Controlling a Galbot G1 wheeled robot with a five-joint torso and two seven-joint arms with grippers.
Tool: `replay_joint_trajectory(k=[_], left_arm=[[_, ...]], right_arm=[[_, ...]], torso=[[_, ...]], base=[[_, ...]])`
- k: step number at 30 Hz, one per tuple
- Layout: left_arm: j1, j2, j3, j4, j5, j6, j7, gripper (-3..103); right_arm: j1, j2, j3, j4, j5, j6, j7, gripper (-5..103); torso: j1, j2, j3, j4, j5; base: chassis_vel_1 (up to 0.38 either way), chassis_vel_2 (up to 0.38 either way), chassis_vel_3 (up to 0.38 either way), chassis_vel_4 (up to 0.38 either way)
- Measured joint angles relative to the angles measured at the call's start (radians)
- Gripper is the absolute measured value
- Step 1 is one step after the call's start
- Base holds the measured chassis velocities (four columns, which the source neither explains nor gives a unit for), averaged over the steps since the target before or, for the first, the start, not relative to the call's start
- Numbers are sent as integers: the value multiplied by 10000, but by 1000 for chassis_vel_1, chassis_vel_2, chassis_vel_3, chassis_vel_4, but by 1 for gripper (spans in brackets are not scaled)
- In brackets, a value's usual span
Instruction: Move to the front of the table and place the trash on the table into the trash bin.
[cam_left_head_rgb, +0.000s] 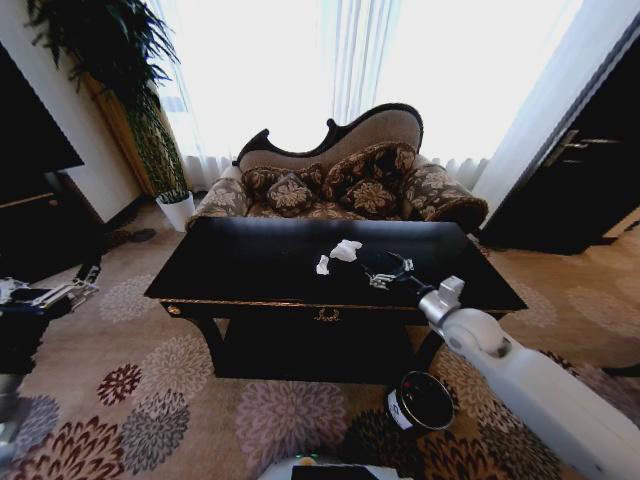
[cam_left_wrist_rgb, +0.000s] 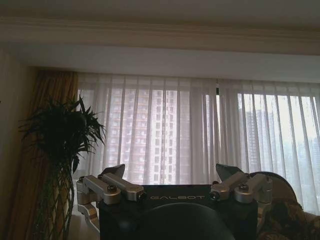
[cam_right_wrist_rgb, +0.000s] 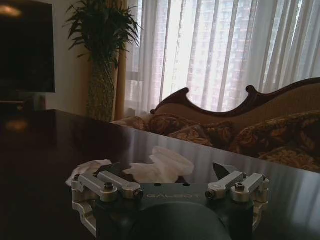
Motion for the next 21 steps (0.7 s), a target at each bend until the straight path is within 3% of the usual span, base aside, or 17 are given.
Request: replay_joint_trajectory(k=[9,21], left_arm=[[-32,-122,143,47,185,-3,0,100],[46,-203,111,-4,268,-5,0,100]], right_arm=[[3002,-12,-1981,-1183,485,-226,272,100],[4382,573,-3991,-2149,478,-357,249,100]], torso=[[1,0,0,1,-2],[1,0,0,1,-2]], base=[[0,0,0,0],[0,0,0,0]])
